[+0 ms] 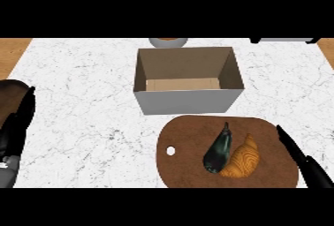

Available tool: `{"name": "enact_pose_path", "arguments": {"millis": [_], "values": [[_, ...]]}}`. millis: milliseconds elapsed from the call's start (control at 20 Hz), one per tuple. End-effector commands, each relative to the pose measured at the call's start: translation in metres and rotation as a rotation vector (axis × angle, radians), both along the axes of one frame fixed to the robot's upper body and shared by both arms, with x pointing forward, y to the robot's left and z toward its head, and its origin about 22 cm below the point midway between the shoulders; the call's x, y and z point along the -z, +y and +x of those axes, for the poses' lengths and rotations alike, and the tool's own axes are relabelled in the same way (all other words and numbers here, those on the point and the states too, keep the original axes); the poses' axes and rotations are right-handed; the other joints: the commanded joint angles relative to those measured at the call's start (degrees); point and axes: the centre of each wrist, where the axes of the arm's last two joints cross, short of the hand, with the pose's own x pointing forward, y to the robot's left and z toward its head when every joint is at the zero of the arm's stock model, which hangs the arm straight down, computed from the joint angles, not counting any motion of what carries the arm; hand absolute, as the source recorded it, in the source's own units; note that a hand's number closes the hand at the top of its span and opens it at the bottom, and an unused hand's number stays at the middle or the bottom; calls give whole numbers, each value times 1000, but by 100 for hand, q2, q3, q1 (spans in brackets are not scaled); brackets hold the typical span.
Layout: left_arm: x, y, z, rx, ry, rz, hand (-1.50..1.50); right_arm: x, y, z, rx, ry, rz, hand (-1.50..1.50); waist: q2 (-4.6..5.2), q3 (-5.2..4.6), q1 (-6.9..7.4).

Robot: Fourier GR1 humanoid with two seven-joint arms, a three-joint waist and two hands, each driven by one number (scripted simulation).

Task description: Pick the eggplant from the cutting board and place it in the cardboard box

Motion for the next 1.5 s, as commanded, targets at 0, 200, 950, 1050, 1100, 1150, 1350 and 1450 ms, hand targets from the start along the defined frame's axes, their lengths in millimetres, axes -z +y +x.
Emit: {"name": "enact_pose_path", "arguments": {"millis": [0, 200, 950, 1050, 1100, 1150, 1350, 1450], "values": [[-13, -10, 15, 5, -1, -10, 0, -35, 1, 23, -130, 125, -136, -150, 8, 3, 30], [-4, -4, 6, 27, 1, -5, 0, -49, -5, 43, -207, 276, -222, -150, 13, 5, 83], [-2, 7, -1, 2, 5, 5, 0, -33, 90, 83, -315, 422, -285, -150, -6, 11, -1], [10, -2, -17, 3, 13, -1, 0, -39, 71, 106, -316, 432, -259, -150, -5, 12, 20], [-11, -11, 4, 2, 13, -4, 0, -29, 68, 113, -318, 426, -283, -150, -2, 13, 15], [5, 2, 18, -10, 13, -10, 0, -14, 93, 96, -326, 436, -282, -150, 7, 10, -22], [-5, -6, -2, -8, -10, 7, 0, -50, 82, 95, -325, 402, -237, -150, -10, 12, -8], [-19, 3, -3, 9, 5, 14, 0, -44, 82, 97, -330, 401, -225, -150, -10, 13, 4]]}}
